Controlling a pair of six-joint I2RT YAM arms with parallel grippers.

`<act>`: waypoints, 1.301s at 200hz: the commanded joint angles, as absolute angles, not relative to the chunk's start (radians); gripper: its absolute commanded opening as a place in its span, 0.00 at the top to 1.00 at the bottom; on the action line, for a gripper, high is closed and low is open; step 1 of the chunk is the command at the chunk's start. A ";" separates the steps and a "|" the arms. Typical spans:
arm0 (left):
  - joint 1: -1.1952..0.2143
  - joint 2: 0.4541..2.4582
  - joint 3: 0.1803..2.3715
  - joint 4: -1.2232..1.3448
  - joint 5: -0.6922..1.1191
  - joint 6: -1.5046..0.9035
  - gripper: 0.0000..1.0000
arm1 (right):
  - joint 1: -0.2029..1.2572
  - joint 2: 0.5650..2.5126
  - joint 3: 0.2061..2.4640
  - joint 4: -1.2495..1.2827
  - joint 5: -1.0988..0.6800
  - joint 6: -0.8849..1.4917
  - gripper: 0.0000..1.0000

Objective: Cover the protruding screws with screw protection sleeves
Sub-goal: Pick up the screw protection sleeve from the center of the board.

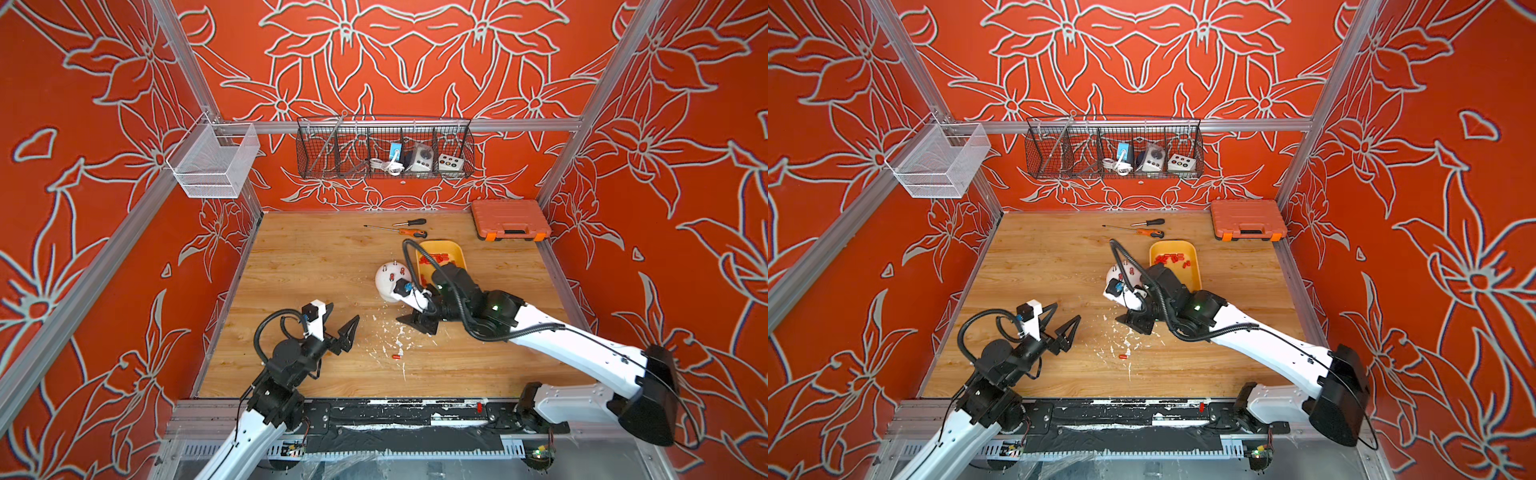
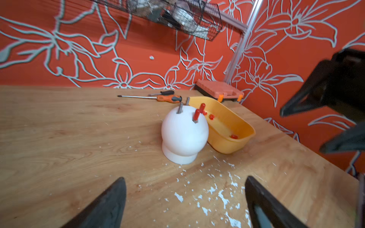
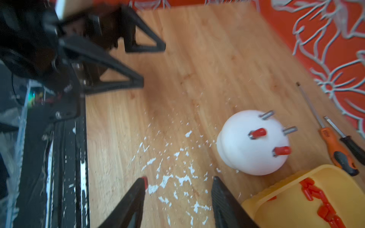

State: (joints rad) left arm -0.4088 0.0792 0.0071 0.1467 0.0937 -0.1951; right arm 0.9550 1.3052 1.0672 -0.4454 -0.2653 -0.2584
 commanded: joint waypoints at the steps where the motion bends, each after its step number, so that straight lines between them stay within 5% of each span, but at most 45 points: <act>1: -0.382 0.032 0.003 0.070 0.100 -0.220 0.07 | 0.963 1.385 1.112 -0.718 -0.264 -0.382 0.44; 198: -0.370 0.002 0.002 0.107 0.178 -0.198 0.06 | 1.021 1.685 0.940 -0.347 -0.347 -0.466 0.44; 260: -0.370 0.002 0.003 0.104 0.175 -0.192 0.06 | 1.032 1.728 0.933 -0.354 -0.312 -0.473 0.54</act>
State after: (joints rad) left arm -0.3782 0.0128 0.0074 0.0902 0.1677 -0.2020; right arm 1.0183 1.7058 0.9501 -0.3527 -0.3183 -0.4427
